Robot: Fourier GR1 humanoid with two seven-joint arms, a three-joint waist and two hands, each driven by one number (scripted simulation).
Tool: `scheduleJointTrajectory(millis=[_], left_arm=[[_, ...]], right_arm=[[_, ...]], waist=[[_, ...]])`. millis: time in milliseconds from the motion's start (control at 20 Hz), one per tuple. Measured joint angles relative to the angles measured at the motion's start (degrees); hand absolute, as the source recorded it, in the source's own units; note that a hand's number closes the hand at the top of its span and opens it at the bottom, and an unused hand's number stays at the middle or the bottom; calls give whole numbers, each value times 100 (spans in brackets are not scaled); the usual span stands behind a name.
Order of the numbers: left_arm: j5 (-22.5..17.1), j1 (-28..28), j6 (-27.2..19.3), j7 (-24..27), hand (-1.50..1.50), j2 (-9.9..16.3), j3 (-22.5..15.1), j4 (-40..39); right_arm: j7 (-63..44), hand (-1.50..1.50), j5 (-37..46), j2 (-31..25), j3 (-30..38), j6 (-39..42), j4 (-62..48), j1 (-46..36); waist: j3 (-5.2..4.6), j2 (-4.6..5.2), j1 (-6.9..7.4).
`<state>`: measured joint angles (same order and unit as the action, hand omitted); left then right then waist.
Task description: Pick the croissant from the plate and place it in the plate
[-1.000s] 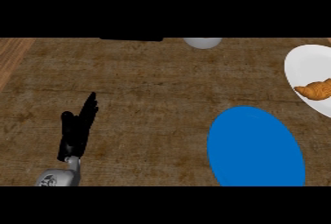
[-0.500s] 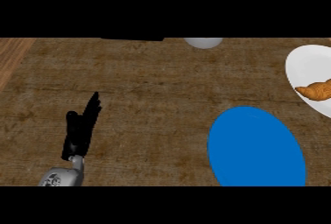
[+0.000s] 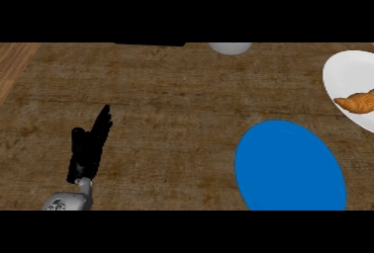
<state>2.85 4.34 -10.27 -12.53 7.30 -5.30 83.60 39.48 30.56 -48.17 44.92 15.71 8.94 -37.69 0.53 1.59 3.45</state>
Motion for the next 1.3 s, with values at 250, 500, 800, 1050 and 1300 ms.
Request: scheduleJointTrajectory(millis=[250, 500, 800, 1050, 1300], left_arm=[[-20, -11, 39, 105, 0, -9, 21, -77], [-26, -44, 57, 62, 0, -2, 14, 13], [-34, 4, 77, -4, 0, 13, 31, 45], [-7, 52, 44, -57, 0, 0, 39, 44], [-40, 60, 105, -78, 0, 68, 88, 77]], right_arm=[[-31, -150, -26, -144, 36, -64, -3, 74], [51, -150, -108, -217, 135, -133, -37, 245], [26, -150, -240, -379, 284, -140, -66, 337], [-31, -150, -309, -426, 377, -355, -77, 444], [-52, -150, -321, -483, 404, -461, -70, 555]], waist=[[2, 7, -7], [13, 13, 12], [18, 15, 21], [21, 24, 19], [23, 24, 27]])
